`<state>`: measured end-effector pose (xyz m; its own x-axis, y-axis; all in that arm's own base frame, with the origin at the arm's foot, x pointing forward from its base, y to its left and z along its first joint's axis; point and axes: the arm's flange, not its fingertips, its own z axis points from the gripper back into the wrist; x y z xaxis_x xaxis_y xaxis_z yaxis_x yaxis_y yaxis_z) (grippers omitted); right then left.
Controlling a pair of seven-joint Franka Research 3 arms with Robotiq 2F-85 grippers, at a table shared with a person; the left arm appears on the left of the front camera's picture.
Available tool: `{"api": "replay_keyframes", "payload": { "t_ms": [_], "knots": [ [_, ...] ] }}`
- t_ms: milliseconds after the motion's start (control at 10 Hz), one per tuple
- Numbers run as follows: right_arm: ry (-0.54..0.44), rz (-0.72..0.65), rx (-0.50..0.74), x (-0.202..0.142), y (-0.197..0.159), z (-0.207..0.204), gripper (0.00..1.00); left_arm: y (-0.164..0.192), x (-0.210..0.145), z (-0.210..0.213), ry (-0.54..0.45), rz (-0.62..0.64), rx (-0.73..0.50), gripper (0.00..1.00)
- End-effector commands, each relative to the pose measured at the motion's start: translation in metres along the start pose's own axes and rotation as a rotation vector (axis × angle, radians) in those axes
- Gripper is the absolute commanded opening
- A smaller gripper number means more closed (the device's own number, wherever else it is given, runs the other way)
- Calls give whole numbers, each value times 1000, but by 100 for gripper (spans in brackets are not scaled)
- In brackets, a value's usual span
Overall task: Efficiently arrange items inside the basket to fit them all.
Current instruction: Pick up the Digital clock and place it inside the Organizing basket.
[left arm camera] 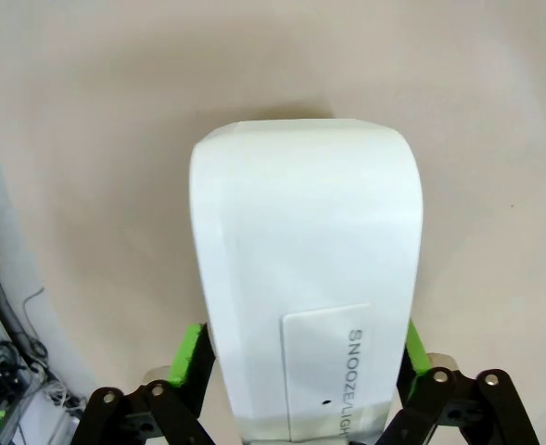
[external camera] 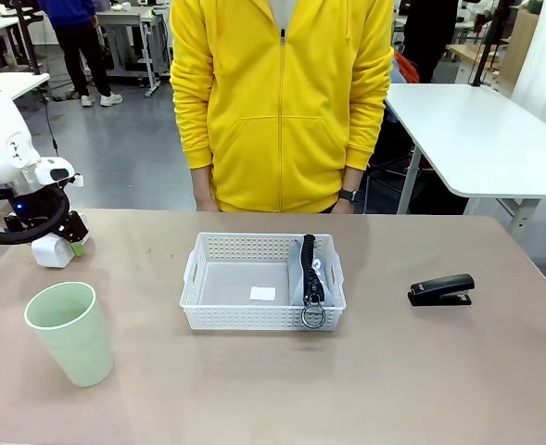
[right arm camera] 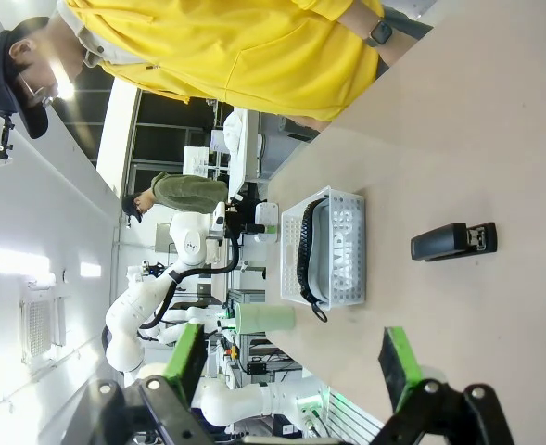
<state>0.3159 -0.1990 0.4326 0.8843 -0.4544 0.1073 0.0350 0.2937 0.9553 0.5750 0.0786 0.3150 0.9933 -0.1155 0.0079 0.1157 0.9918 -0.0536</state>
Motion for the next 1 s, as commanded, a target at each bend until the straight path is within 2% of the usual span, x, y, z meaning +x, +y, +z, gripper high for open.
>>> {"api": "replay_keyframes", "payload": {
  "t_ms": [0, 100, 200, 300, 500, 700, 800, 900],
  "knots": [
    [-3, 17, 13, -1, 0, -1, 100, -1, 2, 2, 22, -9, -2, 42],
    [-3, 17, 13, -1, 0, -1, 100, -1, 3, 2, 4, -8, 6, 0],
    [-3, 17, 13, -1, 0, -1, 100, -2, 2, 2, -14, -14, 5, 37],
    [-3, 17, 13, -1, 0, -1, 100, -2, 1, 4, -62, -30, 2, 0],
    [-3, 17, 13, -1, 0, -1, 100, -3, 0, 6, -117, -48, 2, 0],
    [-3, 17, 13, -1, 0, -1, 100, -3, -1, 8, -120, -47, -5, 0],
    [-3, 17, 13, -1, 0, -1, 100, -1, -3, 16, -107, -46, -51, 0],
    [-3, 17, 13, -1, 0, -1, 100, 2, -15, 46, -112, -69, -171, 0]
  ]
}}
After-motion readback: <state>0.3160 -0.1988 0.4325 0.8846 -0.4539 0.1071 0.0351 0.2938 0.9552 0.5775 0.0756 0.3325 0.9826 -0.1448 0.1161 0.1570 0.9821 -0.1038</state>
